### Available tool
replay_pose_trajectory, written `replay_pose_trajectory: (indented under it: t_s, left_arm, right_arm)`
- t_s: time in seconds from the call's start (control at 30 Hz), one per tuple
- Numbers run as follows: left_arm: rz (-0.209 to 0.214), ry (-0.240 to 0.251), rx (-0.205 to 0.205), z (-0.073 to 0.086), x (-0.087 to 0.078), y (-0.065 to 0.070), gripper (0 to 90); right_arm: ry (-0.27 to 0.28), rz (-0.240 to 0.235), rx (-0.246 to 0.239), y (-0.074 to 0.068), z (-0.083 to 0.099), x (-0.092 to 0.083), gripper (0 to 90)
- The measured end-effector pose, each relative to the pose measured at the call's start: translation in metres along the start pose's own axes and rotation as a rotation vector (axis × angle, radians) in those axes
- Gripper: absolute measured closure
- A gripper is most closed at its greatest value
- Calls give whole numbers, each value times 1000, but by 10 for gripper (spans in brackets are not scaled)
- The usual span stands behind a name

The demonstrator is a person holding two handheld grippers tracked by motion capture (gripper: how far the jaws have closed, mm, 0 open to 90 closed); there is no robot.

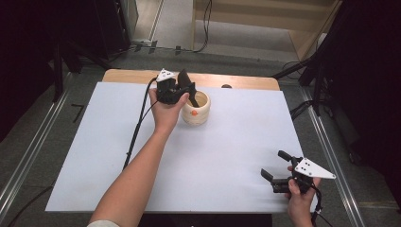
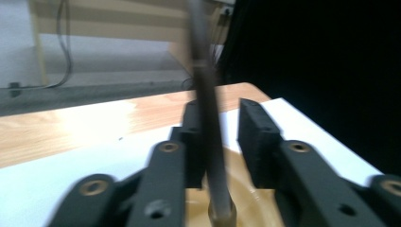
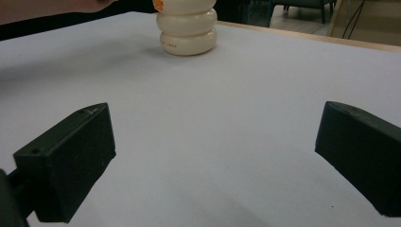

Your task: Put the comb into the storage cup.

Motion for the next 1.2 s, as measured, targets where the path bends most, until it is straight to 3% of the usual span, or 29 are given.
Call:
replay_pose_trajectory:
  t_s: [0.17, 0.47, 0.63, 1.2]
  left_arm:
    - [-41, -12, 8, 2, -1, -6, 491]
    - [-22, 21, 16, -3, -9, -9, 216]
    - [-4, 22, 39, -2, -15, -8, 0]
    - [4, 45, 94, 4, -41, -16, 0]
  right_arm:
    - [-3, 4, -1, 0, 0, 0, 0]
    - [-1, 4, 1, 1, 0, 0, 0]
    - [-3, 6, 0, 1, 0, 0, 0]
    - [-5, 11, -1, 1, 0, 1, 0]
Point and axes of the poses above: each handheld gripper's, and its own axes: x roughly forward along the jaws, z roughly out of its underside, y roughly to its right, the point moved 10 cm from there along x, roughly forward along the jaws, and after that the axes turned 12 degrees about -z, right-handed, at the moved point
